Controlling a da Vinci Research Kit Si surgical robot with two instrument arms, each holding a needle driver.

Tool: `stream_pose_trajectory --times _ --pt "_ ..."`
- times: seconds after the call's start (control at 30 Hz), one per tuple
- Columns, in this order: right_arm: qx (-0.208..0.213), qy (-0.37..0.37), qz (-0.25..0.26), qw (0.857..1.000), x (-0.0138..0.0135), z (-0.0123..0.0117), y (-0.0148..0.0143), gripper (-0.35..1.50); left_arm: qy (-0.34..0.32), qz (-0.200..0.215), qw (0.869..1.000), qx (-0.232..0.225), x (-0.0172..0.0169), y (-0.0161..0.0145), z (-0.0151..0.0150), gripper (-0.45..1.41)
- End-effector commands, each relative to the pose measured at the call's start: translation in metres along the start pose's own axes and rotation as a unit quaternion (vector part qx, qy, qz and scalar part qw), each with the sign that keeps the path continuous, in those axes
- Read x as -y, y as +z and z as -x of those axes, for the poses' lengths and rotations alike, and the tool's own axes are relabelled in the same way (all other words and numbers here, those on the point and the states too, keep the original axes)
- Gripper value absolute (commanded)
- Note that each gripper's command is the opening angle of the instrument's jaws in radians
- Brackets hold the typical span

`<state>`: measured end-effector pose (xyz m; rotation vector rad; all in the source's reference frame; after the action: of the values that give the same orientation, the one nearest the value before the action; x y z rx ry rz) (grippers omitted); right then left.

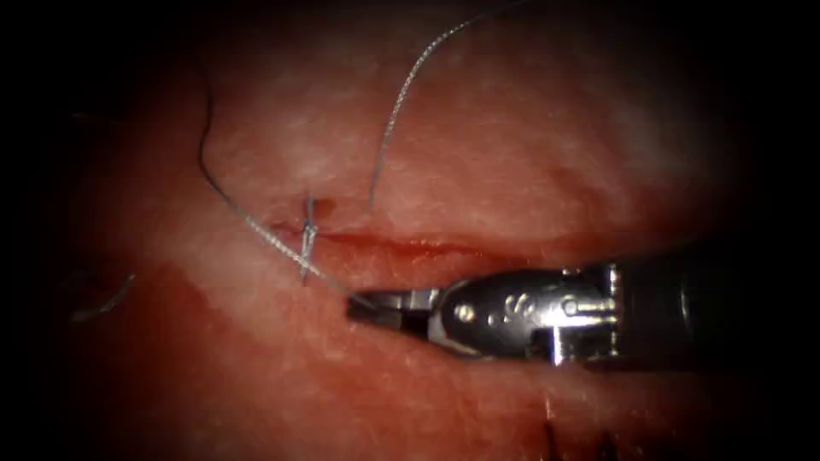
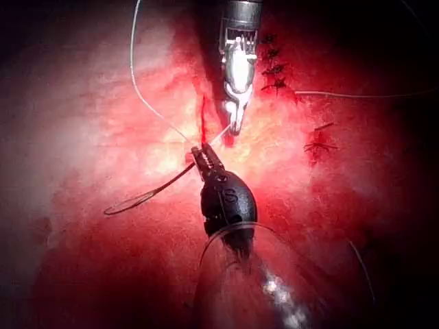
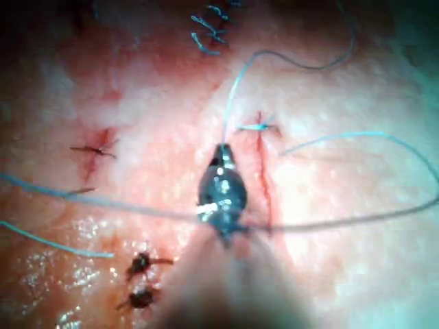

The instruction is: Wound Closure

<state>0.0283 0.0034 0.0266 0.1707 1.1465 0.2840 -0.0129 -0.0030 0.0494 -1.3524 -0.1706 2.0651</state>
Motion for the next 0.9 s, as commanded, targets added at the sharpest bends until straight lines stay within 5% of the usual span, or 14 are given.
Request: stream_pose_trajectory --times 0.03,0.4,0.5,0.63,0.67,0.9 --pt "-0.004 0.005 -0.006 1.000 0.0019 -0.0014 -0.0001 -0.35 -0.002 0.002 1.000 0.001 -0.0010 0.0004 0.0010 -0.45" --pt "-0.035 0.022 -0.044 0.998 0.0094 -0.0129 -0.0026 -0.35 0.000 0.003 1.000 -0.002 -0.0013 0.0013 0.0015 -0.45" --pt "-0.048 0.021 -0.043 0.998 0.0097 -0.0143 -0.0027 -0.35 0.000 0.003 1.000 -0.002 -0.0014 0.0012 0.0015 -0.45" --pt "-0.041 -0.015 -0.024 0.999 0.0080 -0.0130 -0.0027 0.98 0.000 0.003 1.000 -0.002 -0.0014 0.0011 0.0014 -0.45" --pt "-0.038 -0.015 -0.016 0.999 0.0074 -0.0123 -0.0026 1.16 0.000 0.004 1.000 -0.002 -0.0013 0.0011 0.0014 -0.45" --pt "-0.024 -0.028 0.015 0.999 0.0037 -0.0056 -0.0019 1.31 0.000 0.005 1.000 -0.002 -0.0011 0.0011 0.0015 -0.45"
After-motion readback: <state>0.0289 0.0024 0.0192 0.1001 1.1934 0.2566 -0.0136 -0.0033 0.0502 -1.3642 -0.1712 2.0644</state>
